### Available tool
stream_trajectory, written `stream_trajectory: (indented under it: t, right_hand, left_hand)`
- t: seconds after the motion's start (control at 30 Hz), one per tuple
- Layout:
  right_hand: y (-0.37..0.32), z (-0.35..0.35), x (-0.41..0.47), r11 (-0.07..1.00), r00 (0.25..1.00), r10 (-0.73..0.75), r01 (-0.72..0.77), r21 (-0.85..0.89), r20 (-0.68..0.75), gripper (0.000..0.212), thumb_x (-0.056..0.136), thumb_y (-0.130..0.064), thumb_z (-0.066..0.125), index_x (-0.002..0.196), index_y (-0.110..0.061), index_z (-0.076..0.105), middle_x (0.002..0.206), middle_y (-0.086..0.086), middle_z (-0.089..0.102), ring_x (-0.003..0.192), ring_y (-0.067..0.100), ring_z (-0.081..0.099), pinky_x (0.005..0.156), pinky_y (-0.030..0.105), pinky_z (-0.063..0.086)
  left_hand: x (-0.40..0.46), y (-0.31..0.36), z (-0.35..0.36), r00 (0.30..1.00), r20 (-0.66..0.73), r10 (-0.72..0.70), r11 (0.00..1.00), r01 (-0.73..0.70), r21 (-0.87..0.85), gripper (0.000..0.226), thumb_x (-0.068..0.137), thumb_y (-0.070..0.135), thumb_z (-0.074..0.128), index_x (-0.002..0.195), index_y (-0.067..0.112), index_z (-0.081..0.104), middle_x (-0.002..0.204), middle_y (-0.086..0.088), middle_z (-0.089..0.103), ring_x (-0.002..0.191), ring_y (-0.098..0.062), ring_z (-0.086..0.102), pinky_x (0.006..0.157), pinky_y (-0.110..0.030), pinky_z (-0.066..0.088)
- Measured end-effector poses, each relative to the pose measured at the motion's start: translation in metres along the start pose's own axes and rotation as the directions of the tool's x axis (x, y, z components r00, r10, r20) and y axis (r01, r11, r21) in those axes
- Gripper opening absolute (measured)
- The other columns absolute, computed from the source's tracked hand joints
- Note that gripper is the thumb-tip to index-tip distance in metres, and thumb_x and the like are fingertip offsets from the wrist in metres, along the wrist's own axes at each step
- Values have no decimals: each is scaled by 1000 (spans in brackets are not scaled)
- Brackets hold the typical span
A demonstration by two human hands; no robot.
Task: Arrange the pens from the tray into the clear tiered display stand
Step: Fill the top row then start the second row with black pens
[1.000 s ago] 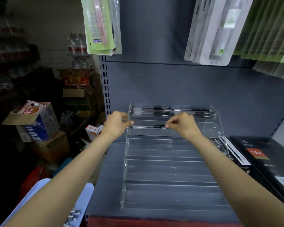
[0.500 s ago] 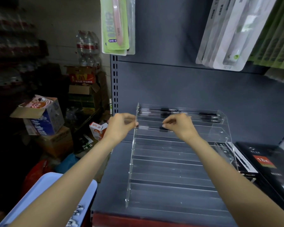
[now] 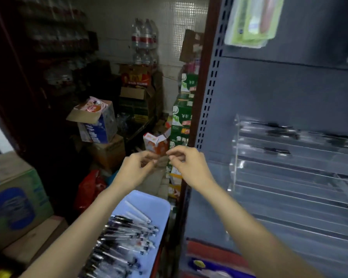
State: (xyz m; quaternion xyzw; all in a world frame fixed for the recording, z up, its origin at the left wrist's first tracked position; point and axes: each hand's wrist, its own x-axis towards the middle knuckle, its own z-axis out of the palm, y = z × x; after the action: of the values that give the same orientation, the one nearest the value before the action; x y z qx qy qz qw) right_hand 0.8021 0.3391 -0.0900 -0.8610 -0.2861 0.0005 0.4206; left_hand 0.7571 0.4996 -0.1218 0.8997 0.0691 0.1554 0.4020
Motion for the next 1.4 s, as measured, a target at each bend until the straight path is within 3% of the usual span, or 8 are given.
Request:
stream_trajectory:
  t: [0.13, 0.3, 0.4, 0.57, 0.93, 1.17, 1.27, 1.4]
  right_hand:
    - [-1, 86, 0, 994, 979, 110, -105, -38, 170, 24, 95, -11, 49, 115, -11, 64, 112, 6, 68, 101, 17, 63, 87, 25, 49]
    - [36, 175, -8, 953, 890, 300, -261, -156, 343, 29, 98, -5, 44, 123, -3, 58, 106, 16, 62, 77, 14, 56, 84, 32, 43]
    - [56, 207, -16, 923, 845, 381, -322, -211, 375, 28, 96, -6, 50, 123, -4, 58, 122, 16, 62, 108, 28, 57, 97, 36, 43]
    - [72, 232, -20, 898, 808, 407, -269, -348, 426, 29, 91, -12, 61, 119, -6, 60, 124, 15, 58, 113, 29, 55, 98, 39, 44]
    - [77, 235, -14, 876, 767, 442, -258, -407, 466, 17, 88, -8, 62, 93, -9, 46, 101, 18, 56, 91, 31, 54, 83, 44, 47]
    - [68, 226, -15, 886, 793, 458, -369, -282, 402, 19, 91, -8, 59, 109, 0, 57, 104, 17, 63, 96, 32, 59, 89, 45, 49]
    - [50, 205, -9, 883, 834, 454, -469, -32, 313, 23, 87, -7, 64, 109, -1, 59, 79, 4, 58, 93, 32, 59, 90, 41, 49]
    - [22, 164, 7, 867, 892, 401, -444, 228, 209, 19, 86, -8, 67, 102, -5, 58, 76, 2, 58, 88, 26, 63, 89, 44, 52]
  left_hand:
    - [-24, -77, -16, 989, 68, -129, 990, 125, 61, 14, 93, 12, 54, 102, 15, 64, 83, 2, 68, 72, -5, 62, 69, -18, 50]
    - [-49, -162, -15, 947, 178, -266, 958, 240, 154, 20, 92, 10, 53, 106, 12, 67, 101, -5, 71, 90, -21, 66, 77, -24, 47]
    - [-58, -197, -7, 920, 253, -298, 943, 242, 227, 23, 90, 6, 52, 108, 9, 67, 108, -11, 70, 102, -26, 64, 88, -30, 46]
    - [-63, -219, 5, 873, 397, -284, 937, 166, 306, 30, 91, 10, 56, 120, 8, 62, 124, -12, 61, 114, -28, 56, 97, -31, 41]
    - [-69, -232, 13, 884, 367, -290, 946, 207, 250, 33, 90, 17, 60, 122, 11, 61, 123, -9, 59, 111, -25, 57, 97, -31, 42]
    - [-66, -218, 12, 904, 290, -314, 948, 284, 140, 29, 91, 20, 60, 117, 7, 62, 119, -10, 63, 110, -24, 58, 89, -22, 41]
    - [-56, -193, 6, 914, 227, -336, 929, 362, -82, 33, 91, 24, 59, 117, 5, 63, 116, -5, 64, 106, -17, 60, 79, -9, 36]
    - [-34, -141, -7, 941, 237, -241, 864, 319, -388, 19, 91, 25, 59, 103, 12, 66, 97, -6, 68, 95, -15, 63, 83, -29, 49]
